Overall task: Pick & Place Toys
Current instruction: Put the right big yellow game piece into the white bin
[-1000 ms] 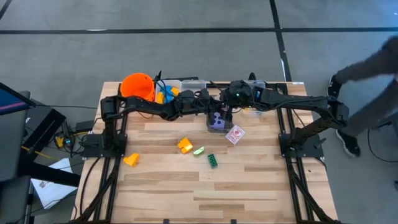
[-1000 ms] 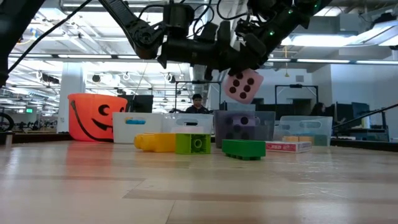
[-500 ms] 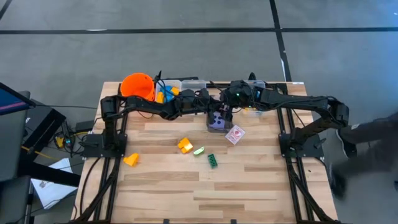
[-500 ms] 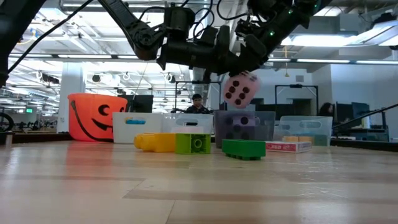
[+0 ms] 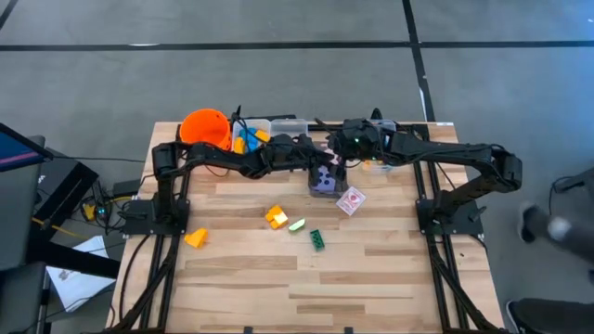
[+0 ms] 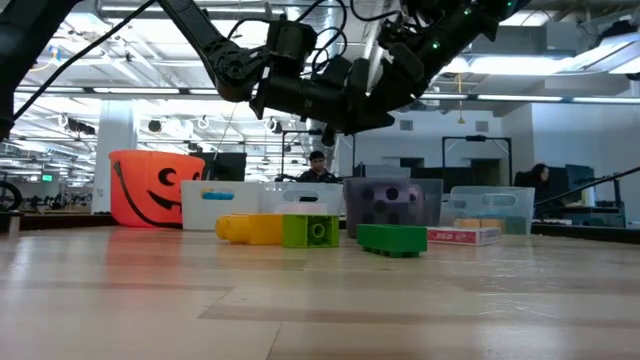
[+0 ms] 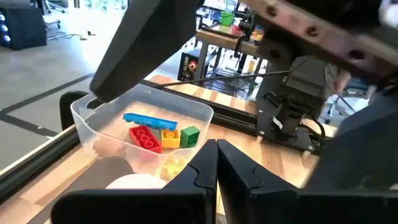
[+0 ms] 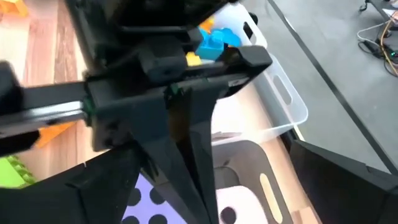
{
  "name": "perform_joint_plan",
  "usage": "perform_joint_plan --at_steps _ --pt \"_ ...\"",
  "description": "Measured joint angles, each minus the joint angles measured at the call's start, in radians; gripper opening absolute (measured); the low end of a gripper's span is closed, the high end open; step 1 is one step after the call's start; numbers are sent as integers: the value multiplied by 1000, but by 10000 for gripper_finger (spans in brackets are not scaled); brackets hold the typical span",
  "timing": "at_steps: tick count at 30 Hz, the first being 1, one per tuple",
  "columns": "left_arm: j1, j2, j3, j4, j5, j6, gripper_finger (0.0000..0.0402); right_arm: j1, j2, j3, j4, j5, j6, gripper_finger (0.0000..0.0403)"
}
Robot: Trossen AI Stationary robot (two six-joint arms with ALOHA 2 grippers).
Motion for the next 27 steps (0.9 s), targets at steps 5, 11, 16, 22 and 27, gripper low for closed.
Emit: perform_joint_plan --at_steps 5,11,16,22,27 --pt "0 -30 0 -49 29 -1 0 9 1 -1 -13 0 15 400" --pt "-9 -186 5 -340 62 49 0 43 -31 -5 -113 -8 75 400" --pt "-31 -325 3 -573 61 102 0 104 -134 -5 -241 -11 171 400" --pt "-77 -457 -80 -621 61 128 0 201 -309 -5 -396 -8 270 400" --pt "-131 -539 -205 -593 61 119 0 297 -421 -48 -441 -8 344 400"
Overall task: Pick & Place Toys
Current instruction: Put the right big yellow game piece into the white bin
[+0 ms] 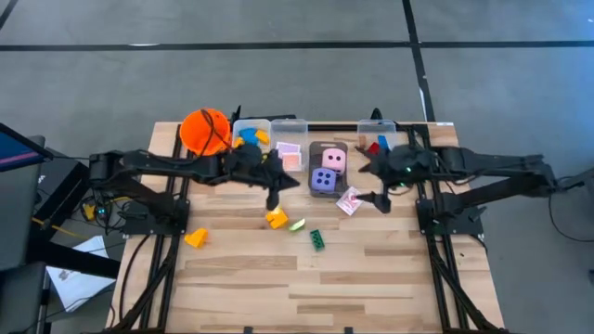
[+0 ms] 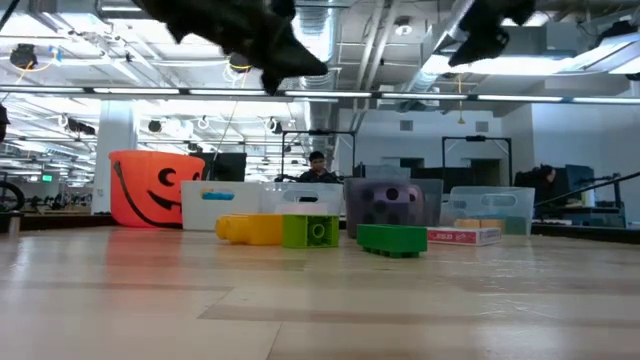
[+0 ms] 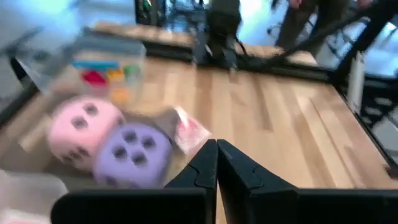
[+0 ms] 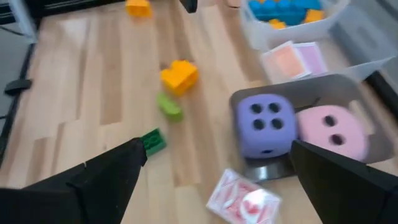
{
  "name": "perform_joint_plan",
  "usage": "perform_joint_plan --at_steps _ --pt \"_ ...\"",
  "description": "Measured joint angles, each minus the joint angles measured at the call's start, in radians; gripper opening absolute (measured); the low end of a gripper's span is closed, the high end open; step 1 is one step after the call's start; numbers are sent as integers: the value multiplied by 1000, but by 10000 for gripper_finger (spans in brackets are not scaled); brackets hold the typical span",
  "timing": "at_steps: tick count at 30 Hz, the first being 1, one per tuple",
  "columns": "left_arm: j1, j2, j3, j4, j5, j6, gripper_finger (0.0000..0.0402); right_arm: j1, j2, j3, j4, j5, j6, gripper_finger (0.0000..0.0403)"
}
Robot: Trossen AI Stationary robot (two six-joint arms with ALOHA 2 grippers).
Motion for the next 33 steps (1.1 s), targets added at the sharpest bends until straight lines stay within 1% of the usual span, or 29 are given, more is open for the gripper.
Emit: perform_joint_plan --at_steps 4,7,10,12,15,17,21,23,27,31,33 --pt "-49 -15 -104 76 0 -64 0 78 -80 -135 60 0 41 400" --pt "-83 -10 -164 169 0 -110 0 122 -127 -259 133 -3 119 400" --pt "-107 -8 -204 236 -1 -140 2 160 -155 -356 210 -3 208 400" --pt "-120 -9 -212 285 -2 -145 10 180 -156 -397 243 -3 233 400" --pt "-131 -10 -214 353 -1 -158 37 198 -151 -422 254 -2 234 400" --pt "-131 -13 -213 382 -1 -172 65 198 -132 -422 274 -1 234 400" --pt "-130 -13 -213 349 -74 -174 134 195 -102 -423 333 0 234 400" --pt "-130 -13 -213 305 -86 -135 172 195 -89 -423 357 0 230 400" --pt "-129 -13 -213 208 -88 51 236 195 -59 -423 429 0 203 400" --pt "-129 -13 -213 97 -125 288 275 192 -33 -423 490 0 173 400" --pt "-129 -13 -213 40 -129 367 285 185 -22 -423 508 0 173 400"
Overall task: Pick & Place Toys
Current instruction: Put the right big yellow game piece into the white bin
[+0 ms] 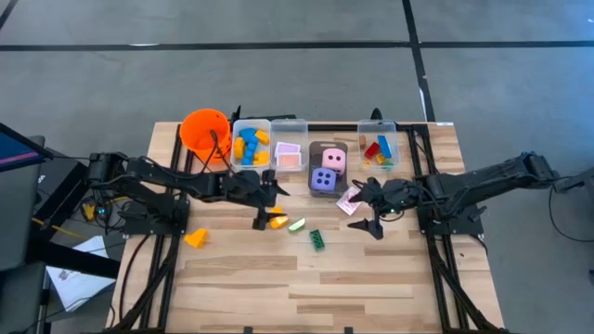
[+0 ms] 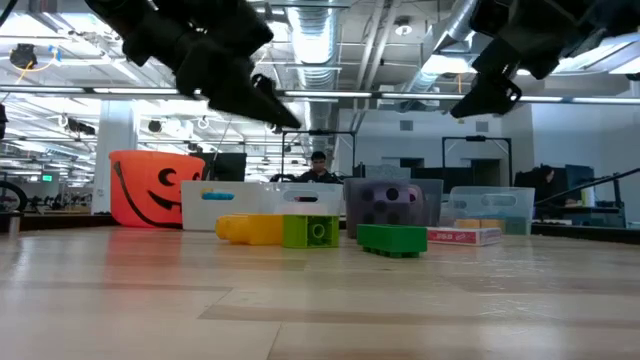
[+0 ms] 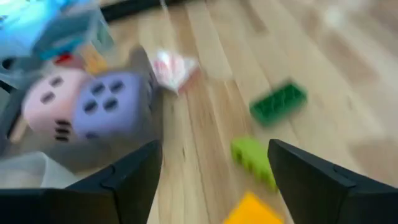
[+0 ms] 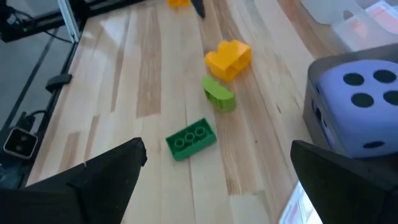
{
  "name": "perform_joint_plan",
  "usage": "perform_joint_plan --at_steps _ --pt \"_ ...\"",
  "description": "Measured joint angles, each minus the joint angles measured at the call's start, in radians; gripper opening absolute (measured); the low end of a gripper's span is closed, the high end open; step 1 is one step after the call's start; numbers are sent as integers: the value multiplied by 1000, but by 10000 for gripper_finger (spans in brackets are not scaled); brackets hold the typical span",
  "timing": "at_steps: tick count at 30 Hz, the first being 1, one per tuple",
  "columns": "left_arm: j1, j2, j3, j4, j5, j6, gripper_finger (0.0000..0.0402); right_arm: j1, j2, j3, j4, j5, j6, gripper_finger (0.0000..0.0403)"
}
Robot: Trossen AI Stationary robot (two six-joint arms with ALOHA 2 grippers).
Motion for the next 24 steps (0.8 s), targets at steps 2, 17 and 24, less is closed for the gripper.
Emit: perform_joint_plan --at_steps 2,17,24 --pt "0 0 0 -63 0 44 290 -9 13 0 20 0 0 400" --pt "-1 64 1 -302 8 190 290 -98 119 0 61 0 -45 400" --pt "2 158 36 -300 -5 256 290 -121 157 0 61 0 -48 400"
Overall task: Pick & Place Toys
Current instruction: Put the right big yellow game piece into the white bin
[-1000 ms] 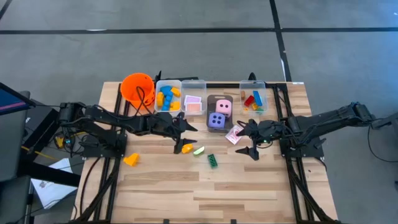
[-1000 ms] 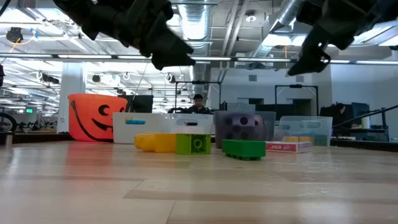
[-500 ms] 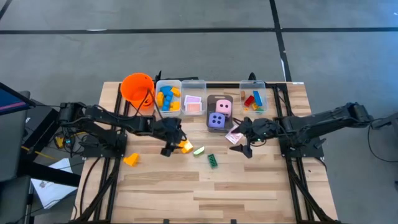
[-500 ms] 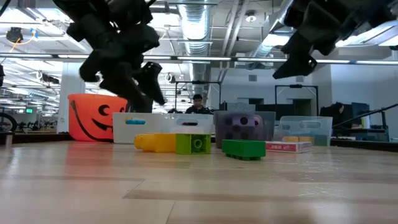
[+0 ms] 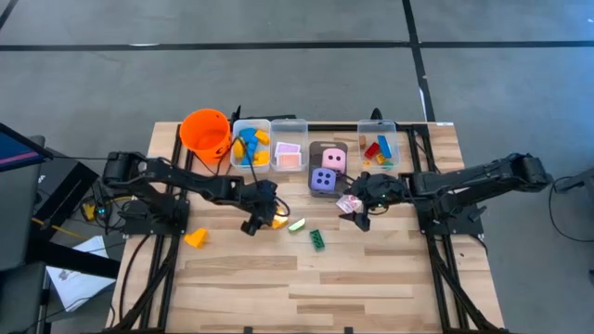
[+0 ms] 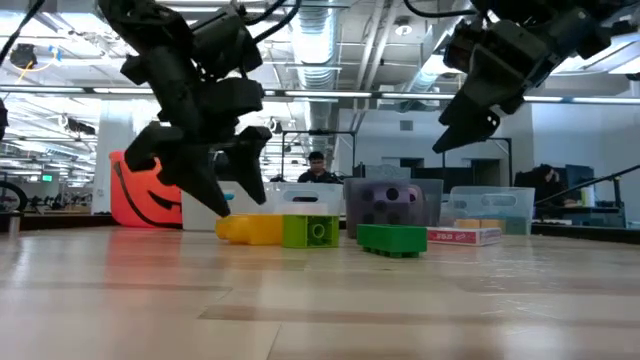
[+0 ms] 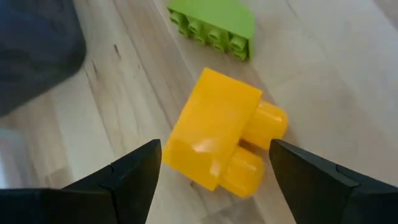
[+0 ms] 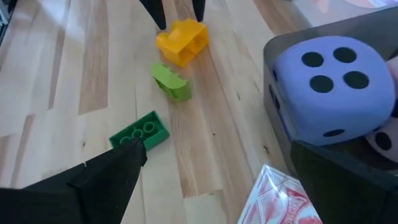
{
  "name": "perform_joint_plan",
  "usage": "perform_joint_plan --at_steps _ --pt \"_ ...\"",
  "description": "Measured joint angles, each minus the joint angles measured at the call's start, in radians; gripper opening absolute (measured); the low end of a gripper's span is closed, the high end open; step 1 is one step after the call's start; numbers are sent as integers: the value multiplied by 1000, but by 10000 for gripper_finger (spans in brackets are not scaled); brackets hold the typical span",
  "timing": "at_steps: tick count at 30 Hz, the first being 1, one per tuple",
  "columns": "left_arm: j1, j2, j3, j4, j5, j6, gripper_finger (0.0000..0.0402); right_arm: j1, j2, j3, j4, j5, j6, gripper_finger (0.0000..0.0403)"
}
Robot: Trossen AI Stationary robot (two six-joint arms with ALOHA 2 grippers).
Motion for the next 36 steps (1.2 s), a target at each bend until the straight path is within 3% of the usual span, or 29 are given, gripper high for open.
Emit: perform_joint_plan --at_steps 11,19,29,36 --pt "3 94 68 14 -29 46 290 -8 -3 0 2 0 -8 400" --pt "31 136 71 17 41 28 290 -5 -3 0 2 -2 -6 400" --pt "39 140 66 -2 215 -159 284 -4 -3 0 2 -3 -3 400" --pt "39 141 65 -4 235 -249 238 -4 -3 0 2 -3 -3 400"
